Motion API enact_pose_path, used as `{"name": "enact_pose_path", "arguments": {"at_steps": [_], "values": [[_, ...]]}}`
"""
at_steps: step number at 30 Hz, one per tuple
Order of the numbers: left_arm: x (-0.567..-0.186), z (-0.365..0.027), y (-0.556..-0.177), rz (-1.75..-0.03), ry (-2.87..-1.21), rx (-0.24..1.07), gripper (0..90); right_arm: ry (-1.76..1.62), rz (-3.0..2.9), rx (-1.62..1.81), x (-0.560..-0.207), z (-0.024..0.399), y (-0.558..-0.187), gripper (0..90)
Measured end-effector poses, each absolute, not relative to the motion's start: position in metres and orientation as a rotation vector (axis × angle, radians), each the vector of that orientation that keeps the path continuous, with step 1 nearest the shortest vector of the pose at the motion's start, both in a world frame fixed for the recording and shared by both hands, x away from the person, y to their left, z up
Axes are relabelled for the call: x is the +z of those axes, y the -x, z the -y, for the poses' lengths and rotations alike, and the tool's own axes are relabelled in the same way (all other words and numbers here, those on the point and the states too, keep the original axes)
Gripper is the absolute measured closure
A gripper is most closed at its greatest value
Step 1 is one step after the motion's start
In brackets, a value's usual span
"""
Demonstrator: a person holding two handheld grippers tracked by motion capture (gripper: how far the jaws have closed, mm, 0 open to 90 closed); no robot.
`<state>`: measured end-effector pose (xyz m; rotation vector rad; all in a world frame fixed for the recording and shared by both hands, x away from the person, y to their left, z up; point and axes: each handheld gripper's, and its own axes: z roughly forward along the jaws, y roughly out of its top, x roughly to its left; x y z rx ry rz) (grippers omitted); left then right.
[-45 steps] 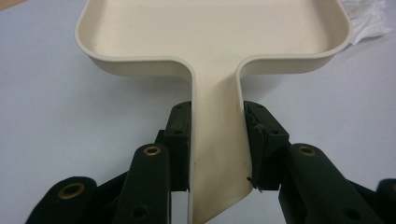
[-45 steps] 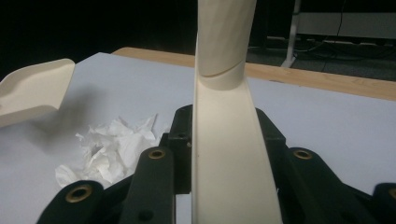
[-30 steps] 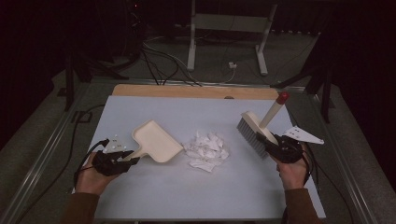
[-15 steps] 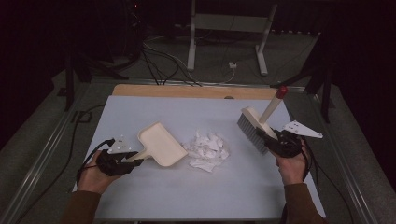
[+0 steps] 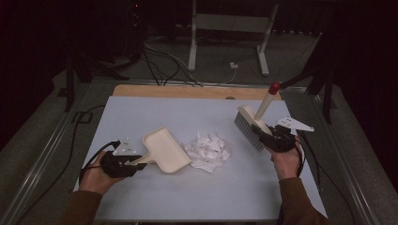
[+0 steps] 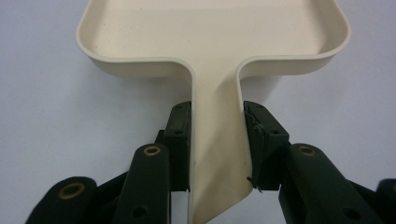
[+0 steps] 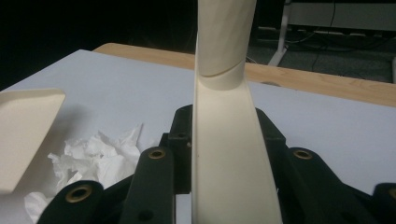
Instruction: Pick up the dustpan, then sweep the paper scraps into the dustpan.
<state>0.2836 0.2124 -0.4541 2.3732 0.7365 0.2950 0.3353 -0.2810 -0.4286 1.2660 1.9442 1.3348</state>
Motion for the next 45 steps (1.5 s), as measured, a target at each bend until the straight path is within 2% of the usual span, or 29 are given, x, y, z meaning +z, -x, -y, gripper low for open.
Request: {"name": "enact_pose_path", "arguments": {"at_steps": [23, 45], "values": [[-0.461, -0.206, -0.283, -0.661, -2.458, 0.273, 66.5, -1.322, -1.958, 1.264, -0.441, 0.272, -0.347, 68.0], [-0.471, -0.195, -0.291, -0.624, -2.488, 0.239, 66.5, -1.316, -1.991, 1.153, -0.465, 0.240, -0.354, 68.0]]}}
